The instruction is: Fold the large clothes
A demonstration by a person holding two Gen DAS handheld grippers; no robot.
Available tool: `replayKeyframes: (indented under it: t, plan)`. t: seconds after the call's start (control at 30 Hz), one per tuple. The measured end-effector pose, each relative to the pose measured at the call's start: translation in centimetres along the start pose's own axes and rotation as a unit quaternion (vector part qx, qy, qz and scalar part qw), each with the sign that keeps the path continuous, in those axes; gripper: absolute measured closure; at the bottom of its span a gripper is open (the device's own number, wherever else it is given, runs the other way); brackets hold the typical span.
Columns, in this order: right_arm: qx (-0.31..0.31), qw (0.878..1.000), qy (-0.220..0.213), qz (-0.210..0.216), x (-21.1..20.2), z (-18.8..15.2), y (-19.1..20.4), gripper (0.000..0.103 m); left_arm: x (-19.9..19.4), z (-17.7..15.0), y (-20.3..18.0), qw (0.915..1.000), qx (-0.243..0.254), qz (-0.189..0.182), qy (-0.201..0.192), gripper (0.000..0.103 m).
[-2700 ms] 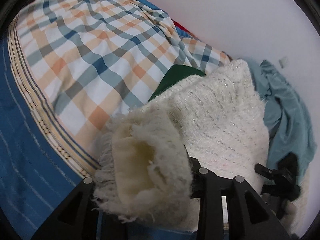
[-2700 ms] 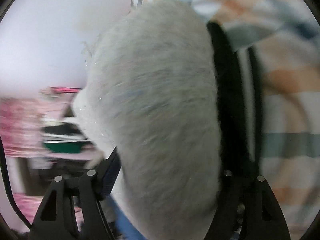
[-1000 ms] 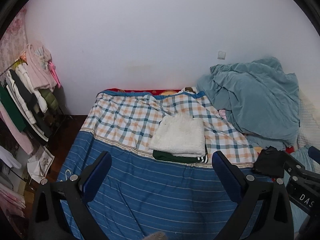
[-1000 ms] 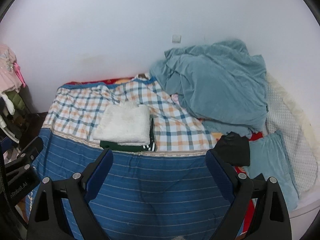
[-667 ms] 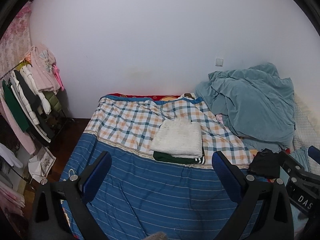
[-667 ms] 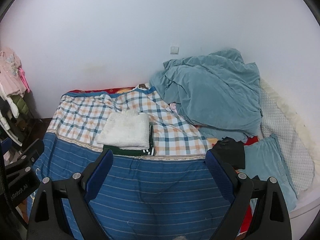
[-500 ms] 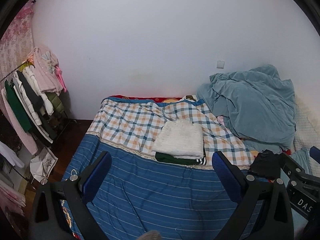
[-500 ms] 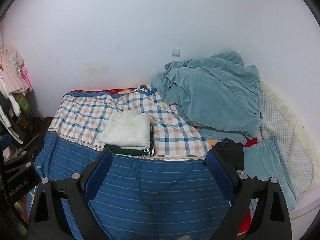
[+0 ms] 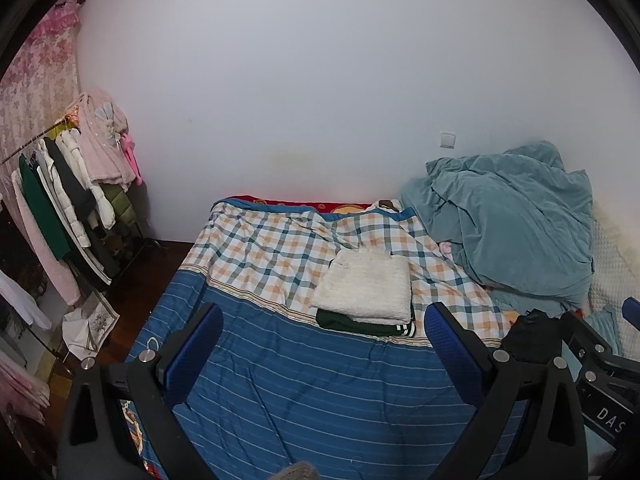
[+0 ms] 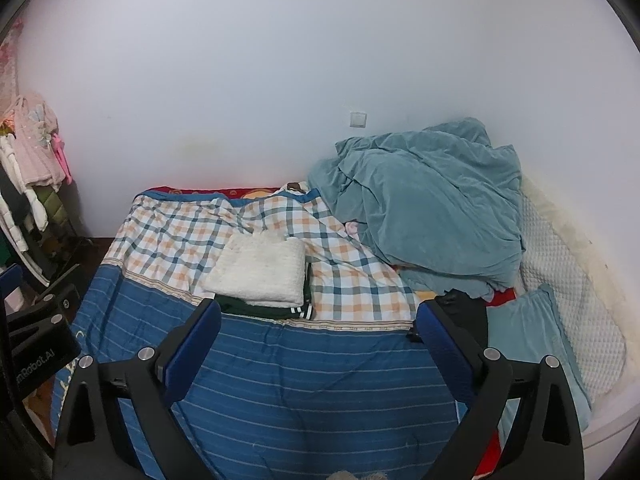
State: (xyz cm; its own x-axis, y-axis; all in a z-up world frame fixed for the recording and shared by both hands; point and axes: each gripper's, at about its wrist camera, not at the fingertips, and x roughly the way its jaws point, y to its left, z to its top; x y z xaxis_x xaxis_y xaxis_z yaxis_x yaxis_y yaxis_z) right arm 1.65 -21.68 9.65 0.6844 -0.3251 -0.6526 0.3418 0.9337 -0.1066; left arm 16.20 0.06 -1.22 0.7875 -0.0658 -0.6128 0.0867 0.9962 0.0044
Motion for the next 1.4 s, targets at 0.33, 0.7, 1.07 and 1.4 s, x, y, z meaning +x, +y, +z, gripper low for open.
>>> replayKeyframes:
  t: [0.33,0.7,1.07,1.4]
  plan:
    - [0.004,1.000,-0.004,0.007,0.2,0.3,0.0,0.003,-0.8,-0.1,0.3,1.0000,0.005,0.000,-0.005,0.000]
    - [0.010,1.000,-0.006,0.009,-0.4,0.2,0.1,0.003,-1.3,0.0,0.2,1.0000,0.007,-0.002,-0.004,0.000]
    - [0.010,1.000,-0.007,0.008,-0.6,0.1,0.0,0.003,-1.7,0.3,0.1,0.9999,0.008,-0.005,-0.007,0.000]
    - [0.012,1.000,-0.008,0.006,-0.8,-0.1,0.1,0.003,-1.7,0.2,0.2,0.9999,0.008,-0.004,-0.008,0.000]
